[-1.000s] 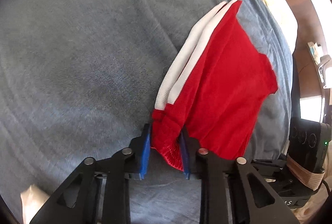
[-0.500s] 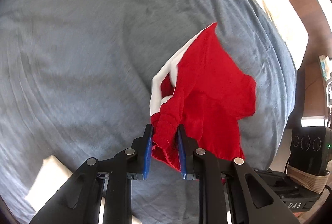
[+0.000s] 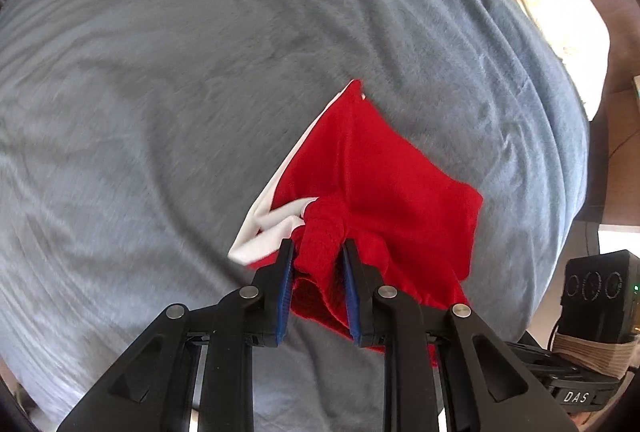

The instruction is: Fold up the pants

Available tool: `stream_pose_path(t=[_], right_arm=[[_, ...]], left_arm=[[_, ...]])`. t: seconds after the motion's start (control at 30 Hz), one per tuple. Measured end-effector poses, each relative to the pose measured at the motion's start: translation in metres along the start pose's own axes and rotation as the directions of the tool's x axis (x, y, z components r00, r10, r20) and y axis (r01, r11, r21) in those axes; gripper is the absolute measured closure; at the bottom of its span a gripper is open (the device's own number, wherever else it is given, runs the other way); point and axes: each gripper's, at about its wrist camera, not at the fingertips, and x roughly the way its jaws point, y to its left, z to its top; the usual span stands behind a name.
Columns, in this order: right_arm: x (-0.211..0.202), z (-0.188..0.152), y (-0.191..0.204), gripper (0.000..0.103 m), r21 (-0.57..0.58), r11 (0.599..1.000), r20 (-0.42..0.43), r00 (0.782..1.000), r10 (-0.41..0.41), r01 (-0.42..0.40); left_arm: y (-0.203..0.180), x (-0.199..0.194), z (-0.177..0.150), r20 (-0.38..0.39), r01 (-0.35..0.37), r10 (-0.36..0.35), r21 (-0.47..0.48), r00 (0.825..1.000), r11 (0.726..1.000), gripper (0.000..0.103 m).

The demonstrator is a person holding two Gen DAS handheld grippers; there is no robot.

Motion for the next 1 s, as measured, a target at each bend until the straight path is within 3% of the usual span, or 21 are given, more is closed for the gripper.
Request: stream_pose_path(t=[0.3,0.43,0.47,0.53,0.63,0.8,0.93,1.0], right_arm=[[-0.021,0.039,-0.02,0.084,0.046,0.998,0.103,0.994,-0.037,0.033],[-0.025,0.051,-0.032,0.081,0.078,0.996,0.12,0.991,-0.057,0.048],[-0.026,0.053,-0.034,0.08,0.078,0.995,0.121,0.99,-0.067,0.058],[-0.03,0.055,-0.032,0.061,0.06,0.995,0.144,0.985,-0.092,0.084],[-0.043,0.063,-0.015,0.058,-0.039,0.989,0.228,0.965,-0.127,0.139],[-0.064,0.058,0.003,0.055,-0.197,0.95,0.288,0.941,-0.179,0.242],[-0.067,0.048,0.001,0.055,-0.288,0.896,0.274,0.926,-0.26,0.337],[-0.059,0.048,0.006,0.055,-0.363,0.851,0.273,0.917,-0.292,0.379]], left_arm=[[-0.019,0.034,0.048,-0.046,-0.026,0.027,0.035,0.999,0.999,0.074],[-0.024,0.037,0.062,-0.019,-0.054,0.056,0.062,0.998,0.997,0.055],[-0.024,0.034,0.065,0.002,-0.07,0.07,0.073,0.998,0.995,0.051],[-0.026,0.024,0.07,0.063,-0.11,0.104,0.1,0.993,0.989,0.044],[-0.03,0.006,0.068,0.149,-0.163,0.14,0.15,0.979,0.975,0.042],[-0.034,-0.003,0.043,0.179,-0.188,0.145,0.258,0.973,0.948,0.04],[-0.032,0.009,0.023,0.152,-0.145,0.094,0.369,0.984,0.918,0.041],[-0.033,0.017,0.024,0.135,-0.108,0.059,0.395,0.989,0.912,0.042]])
